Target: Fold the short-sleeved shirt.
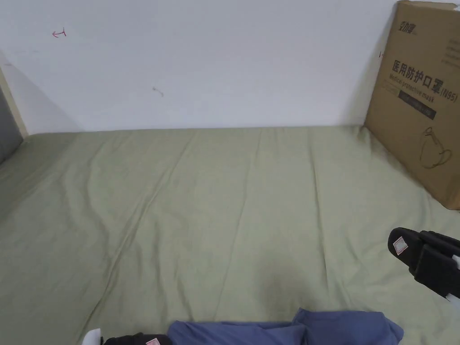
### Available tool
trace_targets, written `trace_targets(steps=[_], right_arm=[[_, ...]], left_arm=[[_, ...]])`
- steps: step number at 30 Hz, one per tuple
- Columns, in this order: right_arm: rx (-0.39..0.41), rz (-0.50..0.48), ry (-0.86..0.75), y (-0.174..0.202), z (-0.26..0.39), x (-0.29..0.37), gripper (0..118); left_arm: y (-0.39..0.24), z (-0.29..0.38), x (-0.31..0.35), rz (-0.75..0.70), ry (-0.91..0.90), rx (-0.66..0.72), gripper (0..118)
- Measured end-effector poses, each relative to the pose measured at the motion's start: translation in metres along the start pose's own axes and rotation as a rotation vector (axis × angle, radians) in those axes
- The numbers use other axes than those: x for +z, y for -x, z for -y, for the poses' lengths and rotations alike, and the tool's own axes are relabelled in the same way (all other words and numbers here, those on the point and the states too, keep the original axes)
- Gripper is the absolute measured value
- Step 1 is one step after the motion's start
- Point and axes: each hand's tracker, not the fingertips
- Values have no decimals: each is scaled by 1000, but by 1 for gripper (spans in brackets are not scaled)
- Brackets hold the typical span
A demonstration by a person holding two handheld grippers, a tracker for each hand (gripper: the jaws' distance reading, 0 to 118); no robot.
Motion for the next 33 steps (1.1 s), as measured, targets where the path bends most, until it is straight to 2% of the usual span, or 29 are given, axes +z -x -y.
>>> trace_targets(steps=[2, 6, 7, 8, 9, 10, 11, 12, 13, 15, 19, 22, 26, 27, 28, 33], right_arm=[[15, -1, 9, 4, -1, -2, 0], [28, -10, 27, 10, -1, -7, 0], [30, -13, 32, 11, 0, -8, 0], [34, -16, 37, 13, 0, -9, 0], [40, -20, 43, 15, 0, -10, 0], [45, -22, 47, 17, 1, -10, 0], [51, -26, 52, 19, 3, -12, 0], [55, -28, 59, 20, 4, -13, 0], [57, -30, 65, 21, 4, -15, 0], [54, -37, 74, 24, 5, -18, 0], [50, -63, 78, 28, 4, -21, 0], [45, -87, 72, 30, 3, -22, 0], [34, -110, 72, 30, 4, -21, 0], [33, -115, 71, 30, 4, -21, 0], [31, -119, 70, 30, 5, -20, 0], [17, -133, 68, 26, 4, -13, 0]], left_arm=[[8, -1, -23, 95, 21, 22, 105], [13, -1, -59, 123, 58, 13, 102], [14, -2, -60, 110, 54, 1, 83], [16, -2, -61, 57, 38, -16, 51], [22, -15, -49, -101, 16, -55, 11], [25, -14, -50, -246, 13, -104, 10], [21, -10, -51, -118, 15, -94, 10], [12, -10, -50, -126, 1, -106, 10], [-16, 9, -52, -192, 7, -127, 10], [-33, 15, -50, -229, -9, -122, 11], [-71, 18, -26, -393, -61, -347, 11], [-101, 20, 12, -636, -166, -453, 11], [-142, 33, 40, -1146, -255, -658, 11], [-148, 35, 43, -1188, -268, -692, 11], [-154, 37, 45, -1190, -274, -697, 11], [-180, 50, 12, -905, -227, -605, 11]])
